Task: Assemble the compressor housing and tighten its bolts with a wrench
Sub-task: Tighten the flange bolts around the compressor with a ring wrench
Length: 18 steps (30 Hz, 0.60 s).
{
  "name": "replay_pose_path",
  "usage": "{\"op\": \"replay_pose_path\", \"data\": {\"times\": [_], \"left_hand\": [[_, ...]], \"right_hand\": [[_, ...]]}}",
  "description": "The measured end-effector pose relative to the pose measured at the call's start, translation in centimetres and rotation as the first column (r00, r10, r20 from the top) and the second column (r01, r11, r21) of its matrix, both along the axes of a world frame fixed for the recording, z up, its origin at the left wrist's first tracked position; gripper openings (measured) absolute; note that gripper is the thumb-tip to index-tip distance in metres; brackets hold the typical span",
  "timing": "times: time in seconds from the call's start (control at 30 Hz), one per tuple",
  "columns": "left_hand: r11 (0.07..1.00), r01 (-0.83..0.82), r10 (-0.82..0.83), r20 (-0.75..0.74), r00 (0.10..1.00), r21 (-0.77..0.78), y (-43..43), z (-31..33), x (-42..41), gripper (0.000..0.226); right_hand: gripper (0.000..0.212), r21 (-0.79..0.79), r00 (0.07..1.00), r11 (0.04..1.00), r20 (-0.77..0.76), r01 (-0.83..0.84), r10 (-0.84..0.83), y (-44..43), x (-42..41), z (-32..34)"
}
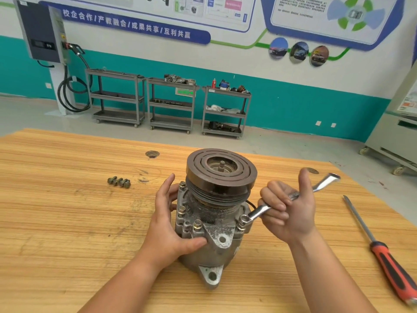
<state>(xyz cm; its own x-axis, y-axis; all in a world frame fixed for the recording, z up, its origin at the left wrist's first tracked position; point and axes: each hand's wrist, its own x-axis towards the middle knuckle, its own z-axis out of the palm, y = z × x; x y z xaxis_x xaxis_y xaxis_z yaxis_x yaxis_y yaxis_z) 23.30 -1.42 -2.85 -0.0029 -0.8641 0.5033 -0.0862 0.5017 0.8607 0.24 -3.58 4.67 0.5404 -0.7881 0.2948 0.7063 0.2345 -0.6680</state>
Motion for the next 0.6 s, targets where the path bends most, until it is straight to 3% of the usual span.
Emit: {"op": "replay_pose_path", "data": {"times": [0.17,0.27,0.37,0.43,0.53,0.6], "left_hand": [[1.0,0.003,-0.003,0.007,1.0,0.0,-0.1,-0.1,0.0,0.121],[1.0,0.002,-0.002,0.009,1.0,0.003,-0.2,-0.1,0.0,0.122],[1.0,0.003,-0.003,0.005,1.0,0.011,-0.1,-0.1,0.1,0.121],[1.0,0.002,-0.002,0.015,1.0,0.015,-0.1,-0.1,0.1,0.12],[1.0,0.001,-0.002,0.021,1.0,0.025,-0.1,-0.2,0.1,0.12],[1.0,0.003,-0.004,0.02,1.0,0.027,-0.1,-0.1,0.1,0.121]], "right_hand": [[0.053,0.001,0.966,0.967,0.034,-0.256,0.256,-1.9,0.2,-0.3],[0.054,0.076,0.97,0.967,-0.001,-0.244,0.245,-1.5,0.2,0.3],[0.057,0.104,0.972,0.98,-0.18,0.171,-0.15,0.9,0.6,0.5],[0.056,0.063,0.881,0.887,-0.172,0.457,-0.441,3.7,1.3,0.3],[0.042,-0.085,0.679,0.684,-0.083,0.724,-0.729,8.4,3.3,-1.3],[0.027,-0.41,0.453,0.48,-0.167,0.776,-0.876,10.7,5.0,-2.4]]}}
